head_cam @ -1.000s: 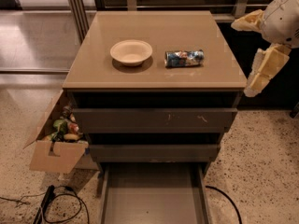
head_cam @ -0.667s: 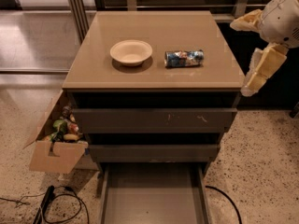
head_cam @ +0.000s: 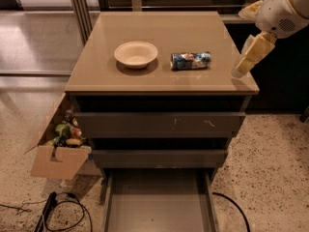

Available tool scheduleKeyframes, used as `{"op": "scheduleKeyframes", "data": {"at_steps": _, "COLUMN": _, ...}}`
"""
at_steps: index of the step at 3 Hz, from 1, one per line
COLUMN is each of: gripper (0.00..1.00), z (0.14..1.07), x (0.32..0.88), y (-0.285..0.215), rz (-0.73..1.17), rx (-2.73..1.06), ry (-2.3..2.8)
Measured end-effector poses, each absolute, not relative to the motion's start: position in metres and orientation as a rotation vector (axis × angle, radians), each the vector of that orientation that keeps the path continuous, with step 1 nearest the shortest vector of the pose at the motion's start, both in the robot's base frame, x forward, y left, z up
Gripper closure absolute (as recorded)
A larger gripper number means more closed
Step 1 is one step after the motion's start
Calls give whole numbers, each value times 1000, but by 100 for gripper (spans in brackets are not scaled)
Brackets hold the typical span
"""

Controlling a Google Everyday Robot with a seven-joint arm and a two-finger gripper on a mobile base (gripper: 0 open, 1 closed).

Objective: Place redbull can into bottom drawer

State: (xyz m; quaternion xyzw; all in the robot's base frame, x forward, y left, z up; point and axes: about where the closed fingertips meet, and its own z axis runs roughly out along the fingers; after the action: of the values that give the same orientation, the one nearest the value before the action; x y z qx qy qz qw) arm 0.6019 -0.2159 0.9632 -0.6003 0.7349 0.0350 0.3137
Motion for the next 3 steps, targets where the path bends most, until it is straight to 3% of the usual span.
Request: {"op": "scheduleKeyframes", "data": {"at_steps": 3, "gripper": 0, "z": 907, "x": 703, "y": -232, "rz": 144, "rx": -1510, "ry": 1978}}
